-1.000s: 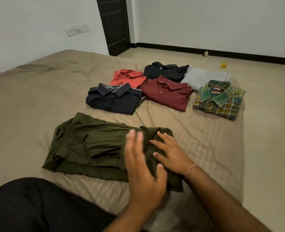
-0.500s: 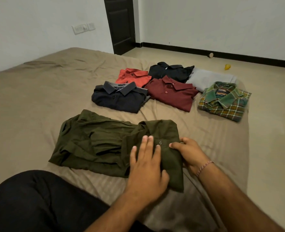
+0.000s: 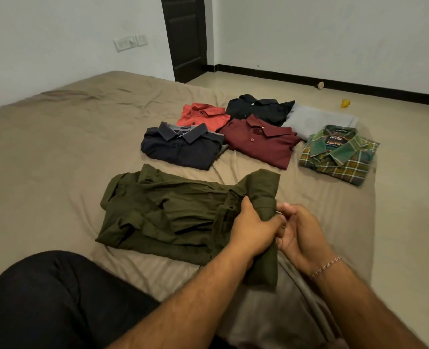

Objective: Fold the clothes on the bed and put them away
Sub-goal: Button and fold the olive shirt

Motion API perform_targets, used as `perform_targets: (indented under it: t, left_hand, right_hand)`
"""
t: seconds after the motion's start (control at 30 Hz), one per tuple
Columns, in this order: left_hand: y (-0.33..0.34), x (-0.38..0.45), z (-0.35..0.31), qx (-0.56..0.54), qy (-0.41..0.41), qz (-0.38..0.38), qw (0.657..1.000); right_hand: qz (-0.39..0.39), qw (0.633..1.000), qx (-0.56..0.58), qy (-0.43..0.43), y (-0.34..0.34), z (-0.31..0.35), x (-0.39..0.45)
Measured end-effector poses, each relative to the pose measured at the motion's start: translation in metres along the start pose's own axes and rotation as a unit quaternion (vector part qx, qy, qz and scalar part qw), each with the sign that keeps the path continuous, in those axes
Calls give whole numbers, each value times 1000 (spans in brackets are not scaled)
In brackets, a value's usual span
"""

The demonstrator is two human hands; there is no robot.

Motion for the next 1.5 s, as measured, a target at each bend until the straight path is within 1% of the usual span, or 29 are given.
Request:
perform_targets:
  t: [0.03,0.1,0.17,0.2,0.3,0.33,0.37,0.4,0.43,0.5,0.53,0.57,0.63,0.67,0.7,0.77,0.8,0.83,0.87,0.93,0.97,1.03,1.1,1.2,1.33,1.37,1.4,1.47,1.5]
  left_hand:
    - [-1,3,-1,-18,3,12,1000]
    - [-5,3,-7,-109,-1,60,992]
    - [-10,-1,-18,-204,-10,108,973]
    - [-17,-1,-21,-237,-11,118,964]
    - [-46,2,-16,-280,-21,118,953]
    - [-58,5,-11,-287,-32,112,951]
    - [-71,7,-2,-289,-44,107,950]
    - [-86,10,5,-268,-48,97,957]
    - [-103,16,15,-219,-41,76,972]
    - [-138,31,33,-59,-23,4,998]
    - [-154,34,41,16,-26,-38,999]
    - [-166,38,50,62,-36,-71,995]
    - [-180,42,60,97,-43,-106,989]
    - [-185,41,59,120,-35,-132,983]
    - [-191,37,51,170,-13,-172,970]
    - [-191,18,24,290,75,-268,915]
    - [-181,8,10,313,125,-285,897]
    - [-165,1,1,320,153,-263,897]
    - [-146,-2,-3,326,154,-221,906]
    - [-113,5,3,350,98,-142,921]
    - [-102,9,6,357,70,-125,923]
    - [-87,17,7,358,44,-108,927]
    - [-76,20,3,356,36,-82,930]
    - [-76,21,-3,332,17,-44,942]
    - [-105,26,-10,331,37,-56,941]
    - [-111,27,-10,300,45,-46,952]
    - [-117,28,-11,243,52,-24,968]
    - [-124,30,-13,81,58,40,994]
    - [-129,30,-15,14,54,65,996]
  right_hand:
    - [6,1000,-1,4,1,2,-2]
    - [7,1000,12,5,1,9,-6]
    - [3,1000,7,-24,1,22,-7]
    - [-10,999,-14,-47,0,29,-6]
    - [-103,977,-142,-118,-8,38,-4]
    - [-128,965,-192,-128,-8,34,-3]
    - [-135,954,-235,-126,-7,26,0]
    - [-128,950,-262,-114,-4,13,4]
    - [-120,949,-274,-97,-2,-1,10]
    - [-115,959,-252,-64,1,-28,25]
    - [-114,969,-217,-41,7,-38,30]
    - [-111,977,-179,-14,14,-47,35]
    - [-97,987,-131,11,28,-60,43]
    - [-89,988,-122,12,34,-63,47]
    - [-83,989,-120,10,39,-62,47]
    - [-79,988,-135,-2,45,-59,49]
    - [-77,986,-145,-11,46,-59,49]
    - [-77,986,-146,-22,48,-58,49]
    - [-79,986,-139,-38,51,-57,47]
    - [-89,989,-102,-61,55,-58,42]
    - [-92,991,-68,-66,57,-58,38]
    - [-91,994,21,-57,63,-57,31]
    - [-92,993,68,-30,65,-59,25]
    - [-92,992,77,-23,61,-58,17]
    - [-79,995,50,-18,61,-58,15]
    - [-69,997,40,-15,62,-56,15]
    - [-59,998,25,-16,64,-52,14]
    - [-51,998,1,-43,64,-41,15]
    - [-58,996,-14,-64,61,-35,15]
Point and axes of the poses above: each hand's wrist, its own x-axis towards the middle knuckle, its own y-axis out of the palm, z = x × y, the point moved 8 cm from there along x, towards the middle knuckle, and after that the axes turned 3 degrees about x, right-handed, at the moved point
